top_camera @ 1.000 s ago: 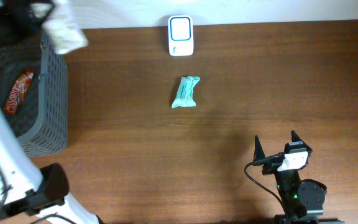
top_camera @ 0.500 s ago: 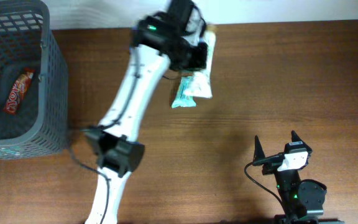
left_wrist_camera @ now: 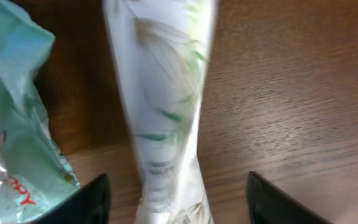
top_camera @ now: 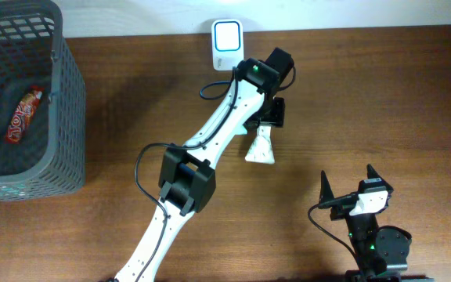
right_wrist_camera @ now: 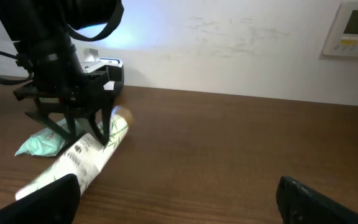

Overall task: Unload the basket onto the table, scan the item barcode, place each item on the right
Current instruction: 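Carry the white tube out and set it beside the wipe pack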

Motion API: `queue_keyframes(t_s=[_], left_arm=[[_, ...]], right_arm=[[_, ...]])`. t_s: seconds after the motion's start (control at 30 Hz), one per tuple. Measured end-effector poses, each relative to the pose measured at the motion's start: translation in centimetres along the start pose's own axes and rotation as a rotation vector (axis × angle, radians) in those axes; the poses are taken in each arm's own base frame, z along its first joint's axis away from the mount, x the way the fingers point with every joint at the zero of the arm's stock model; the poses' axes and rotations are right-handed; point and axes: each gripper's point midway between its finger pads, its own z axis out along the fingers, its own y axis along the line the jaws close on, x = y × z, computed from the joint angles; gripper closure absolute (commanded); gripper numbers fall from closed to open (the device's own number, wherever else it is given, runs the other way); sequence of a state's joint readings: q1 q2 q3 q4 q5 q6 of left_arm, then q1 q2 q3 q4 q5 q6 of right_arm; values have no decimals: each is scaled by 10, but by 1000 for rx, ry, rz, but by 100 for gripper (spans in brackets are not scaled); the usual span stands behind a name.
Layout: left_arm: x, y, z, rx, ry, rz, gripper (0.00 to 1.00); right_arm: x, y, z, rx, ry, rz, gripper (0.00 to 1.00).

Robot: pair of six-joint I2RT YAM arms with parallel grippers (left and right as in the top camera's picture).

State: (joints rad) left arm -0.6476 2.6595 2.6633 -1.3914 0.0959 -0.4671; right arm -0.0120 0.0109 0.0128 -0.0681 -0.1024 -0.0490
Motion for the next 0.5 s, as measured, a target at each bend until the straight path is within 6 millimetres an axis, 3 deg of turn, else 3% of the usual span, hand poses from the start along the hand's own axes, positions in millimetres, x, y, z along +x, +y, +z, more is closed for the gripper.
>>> queue_keyframes(t_s=[0.1, 0.17, 0.27, 0.3, 0.33, 0.4, 0.47, 0.5], left_arm=[[-16, -3, -32, 33, -73, 11, 28], [-40, 0, -83, 87, -201, -4, 28], [-77, 40, -163, 137, -404, -76, 28], [-82, 54, -179, 138, -437, -99, 28], [-92, 93, -216, 129, -515, -163, 28], [-96, 152, -270, 109, -624, -256, 24], [-87, 217, -327, 71, -739, -362, 5], [-75, 257, -360, 40, -806, -433, 1]], right_arm=[[0, 0, 0, 0, 0, 0, 1], [0, 0, 0, 0, 0, 0, 1], [0, 0, 0, 0, 0, 0, 1], [0, 0, 0, 0, 0, 0, 1], [0, 0, 0, 0, 0, 0, 1], [0, 0, 0, 0, 0, -1, 1], [0, 0, 0, 0, 0, 0, 2], [0, 0, 0, 0, 0, 0, 1]])
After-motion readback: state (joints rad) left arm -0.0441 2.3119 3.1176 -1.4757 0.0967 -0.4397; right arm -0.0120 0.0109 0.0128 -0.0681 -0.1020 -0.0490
